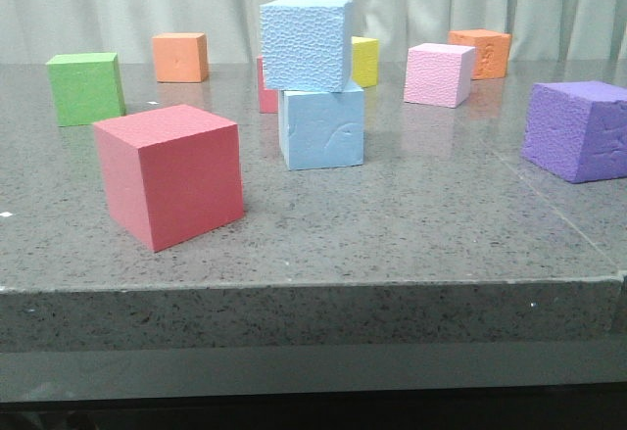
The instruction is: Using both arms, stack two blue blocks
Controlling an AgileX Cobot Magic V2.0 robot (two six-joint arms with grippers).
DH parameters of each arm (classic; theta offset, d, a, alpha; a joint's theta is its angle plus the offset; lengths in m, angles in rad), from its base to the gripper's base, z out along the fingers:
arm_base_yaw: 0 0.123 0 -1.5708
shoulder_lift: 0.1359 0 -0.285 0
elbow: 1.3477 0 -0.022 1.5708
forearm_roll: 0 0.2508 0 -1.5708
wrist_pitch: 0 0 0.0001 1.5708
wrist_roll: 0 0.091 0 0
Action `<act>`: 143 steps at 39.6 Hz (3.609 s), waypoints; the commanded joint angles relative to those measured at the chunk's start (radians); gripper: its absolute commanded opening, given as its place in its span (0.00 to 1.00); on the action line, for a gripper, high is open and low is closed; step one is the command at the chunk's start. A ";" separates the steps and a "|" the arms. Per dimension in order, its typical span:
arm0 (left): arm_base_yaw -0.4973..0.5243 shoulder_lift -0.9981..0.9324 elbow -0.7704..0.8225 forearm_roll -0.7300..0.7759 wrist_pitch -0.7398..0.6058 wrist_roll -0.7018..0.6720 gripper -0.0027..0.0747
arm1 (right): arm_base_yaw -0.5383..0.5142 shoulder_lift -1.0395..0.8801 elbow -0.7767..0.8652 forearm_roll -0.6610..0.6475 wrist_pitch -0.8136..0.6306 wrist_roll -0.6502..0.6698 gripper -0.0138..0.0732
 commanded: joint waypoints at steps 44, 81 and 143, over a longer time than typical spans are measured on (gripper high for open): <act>0.375 -0.048 0.317 -0.074 -0.282 0.005 0.01 | -0.002 0.005 -0.026 0.000 -0.082 -0.008 0.08; 0.375 -0.048 0.317 -0.074 -0.282 0.005 0.01 | -0.002 0.005 -0.026 0.000 -0.082 -0.008 0.08; 0.375 -0.048 0.317 -0.074 -0.283 0.005 0.01 | 0.005 -0.419 0.382 0.193 -0.127 -0.335 0.08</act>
